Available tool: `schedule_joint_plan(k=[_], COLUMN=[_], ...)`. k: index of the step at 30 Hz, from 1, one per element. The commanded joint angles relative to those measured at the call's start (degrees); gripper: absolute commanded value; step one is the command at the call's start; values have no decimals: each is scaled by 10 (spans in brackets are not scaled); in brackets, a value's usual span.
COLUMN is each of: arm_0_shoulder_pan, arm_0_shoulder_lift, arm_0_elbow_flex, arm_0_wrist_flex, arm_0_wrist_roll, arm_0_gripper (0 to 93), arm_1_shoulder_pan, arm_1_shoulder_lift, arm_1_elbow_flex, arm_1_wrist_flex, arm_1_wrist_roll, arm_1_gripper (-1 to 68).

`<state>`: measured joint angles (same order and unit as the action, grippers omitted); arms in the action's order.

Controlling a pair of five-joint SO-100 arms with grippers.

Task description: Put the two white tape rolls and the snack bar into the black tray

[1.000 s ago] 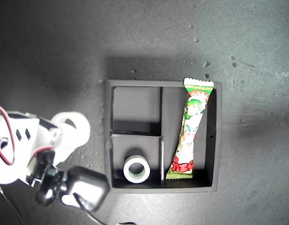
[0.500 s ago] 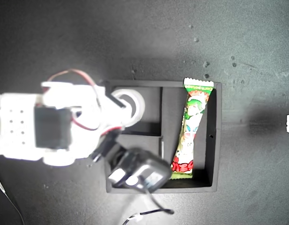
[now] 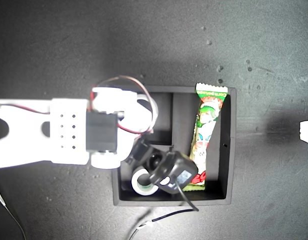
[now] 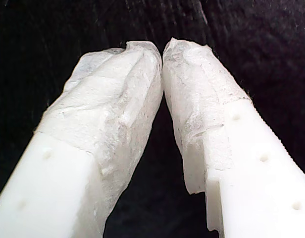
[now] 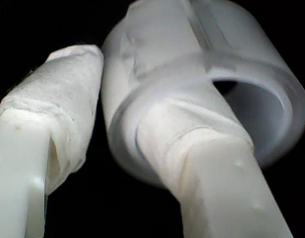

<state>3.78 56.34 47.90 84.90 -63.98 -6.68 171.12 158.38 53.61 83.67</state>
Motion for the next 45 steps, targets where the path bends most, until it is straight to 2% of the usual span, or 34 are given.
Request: schedule_joint_plan(k=[1, 3, 4, 6, 13, 18, 22, 29, 32, 37, 40, 45], arm_0_shoulder_pan=[23, 31, 33, 35, 4, -75, -142, -184, -198, -192, -192, -178], arm_0_shoulder_lift=[-62, -163, -208, -201, -45, 229, 438, 779, 919, 1043, 1071, 1201], arm_0_elbow_flex=[-177, -377, -465, -456, -257, 9, 205, 633, 806, 1001, 1063, 1177], arm_0_wrist_flex=[91, 192, 207, 204, 204, 204, 197, 54, -14, -105, -127, -159], arm_0_wrist_roll=[-15, -18, -11, -15, -23, -10, 0, 11, 3, -17, -12, 4], arm_0_gripper=[118, 132, 139, 145, 130, 82, 0, 0, 0, 0, 0, 0], arm_1_shoulder_pan=[-1, 2, 3, 4, 2, 16, 32, 62, 90, 146, 153, 184], arm_1_shoulder_lift=[41, 88, 113, 141, 142, 142, 142, 158, 163, 163, 163, 163], arm_1_elbow_flex=[14, 32, 38, 39, 28, 73, 118, 207, 207, 207, 207, 207], arm_1_wrist_flex=[-10, 0, 9, 29, 59, 64, 63, 40, 68, 101, 91, 127], arm_1_wrist_roll=[7, 10, 11, 9, 8, 7, -4, -35, -63, -120, -139, -161], arm_1_gripper=[-4, -4, -4, -4, -4, -4, -4, -5, -5, -6, -5, -2])
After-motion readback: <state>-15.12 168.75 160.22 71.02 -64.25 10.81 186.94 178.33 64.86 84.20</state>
